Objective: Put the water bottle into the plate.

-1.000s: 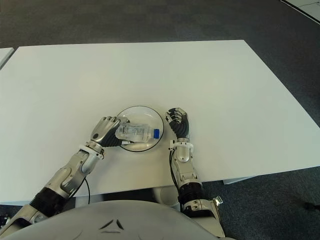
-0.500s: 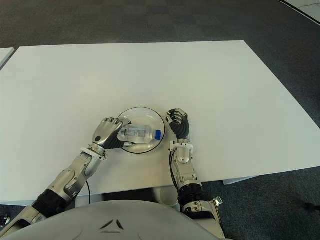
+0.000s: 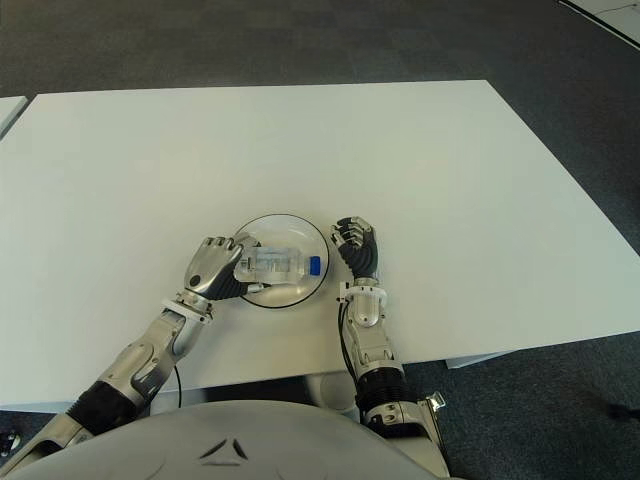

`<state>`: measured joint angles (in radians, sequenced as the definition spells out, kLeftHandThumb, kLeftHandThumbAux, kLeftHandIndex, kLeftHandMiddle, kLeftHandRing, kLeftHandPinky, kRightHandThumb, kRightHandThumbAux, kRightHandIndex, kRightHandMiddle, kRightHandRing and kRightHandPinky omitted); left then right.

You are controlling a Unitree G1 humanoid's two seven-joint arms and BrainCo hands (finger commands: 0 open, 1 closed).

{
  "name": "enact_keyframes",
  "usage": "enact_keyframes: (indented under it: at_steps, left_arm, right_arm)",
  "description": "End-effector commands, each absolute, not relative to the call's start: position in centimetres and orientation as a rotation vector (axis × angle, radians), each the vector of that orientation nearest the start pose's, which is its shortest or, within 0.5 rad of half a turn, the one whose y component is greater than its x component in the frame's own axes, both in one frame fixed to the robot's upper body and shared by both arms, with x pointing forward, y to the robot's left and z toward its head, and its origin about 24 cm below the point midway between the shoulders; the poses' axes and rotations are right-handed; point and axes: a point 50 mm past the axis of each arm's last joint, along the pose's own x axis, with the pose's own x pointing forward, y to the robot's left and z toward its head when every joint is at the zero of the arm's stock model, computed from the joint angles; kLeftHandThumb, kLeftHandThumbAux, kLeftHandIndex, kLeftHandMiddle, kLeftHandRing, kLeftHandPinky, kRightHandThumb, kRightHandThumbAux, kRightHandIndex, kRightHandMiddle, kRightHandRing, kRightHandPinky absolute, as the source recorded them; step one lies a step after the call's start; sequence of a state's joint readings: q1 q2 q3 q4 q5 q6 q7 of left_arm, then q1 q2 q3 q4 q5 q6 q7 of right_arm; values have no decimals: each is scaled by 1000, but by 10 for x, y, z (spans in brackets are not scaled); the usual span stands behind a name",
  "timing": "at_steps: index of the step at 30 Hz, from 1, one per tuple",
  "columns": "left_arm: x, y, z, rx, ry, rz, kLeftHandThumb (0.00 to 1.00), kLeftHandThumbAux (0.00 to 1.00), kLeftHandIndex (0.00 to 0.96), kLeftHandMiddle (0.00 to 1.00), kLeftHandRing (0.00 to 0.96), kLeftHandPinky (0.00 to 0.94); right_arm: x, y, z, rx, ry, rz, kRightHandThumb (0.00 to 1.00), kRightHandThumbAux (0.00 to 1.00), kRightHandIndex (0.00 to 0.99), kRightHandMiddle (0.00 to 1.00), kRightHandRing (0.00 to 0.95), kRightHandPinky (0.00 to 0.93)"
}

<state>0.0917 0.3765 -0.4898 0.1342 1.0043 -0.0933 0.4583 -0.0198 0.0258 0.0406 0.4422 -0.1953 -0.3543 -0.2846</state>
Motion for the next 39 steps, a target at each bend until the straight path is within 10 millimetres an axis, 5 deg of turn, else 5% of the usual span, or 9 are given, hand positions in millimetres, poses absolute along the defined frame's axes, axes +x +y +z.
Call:
enact_keyframes:
  at_steps: [1, 6, 13, 27, 39]
  left_arm:
    - [193, 130, -20, 1339, -242, -313, 259, 691, 69, 79, 52, 34]
    - [192, 130, -21, 1352, -233, -293, 104, 685, 11, 13, 8, 5]
    - [192, 133, -25, 1385, -278, -244, 12, 632, 0, 0, 0, 0]
    - [192, 132, -27, 1387, -329, -162, 0, 525, 0, 0, 0, 0]
    - [190, 130, -26, 1273, -363, 100, 0, 476, 0, 0, 0, 0]
  right_arm:
    - [236, -139, -28, -154, 93, -164, 706, 727, 428, 585, 590, 589]
    - [236, -139, -28, -155, 93, -166, 706, 727, 428, 585, 590, 589]
    - [237, -139, -28, -164, 93, -164, 705, 727, 427, 581, 589, 584]
    - [237, -139, -27, -177, 90, -160, 705, 728, 427, 579, 583, 577]
    - [238, -139, -28, -173, 89, -161, 705, 728, 427, 579, 586, 582]
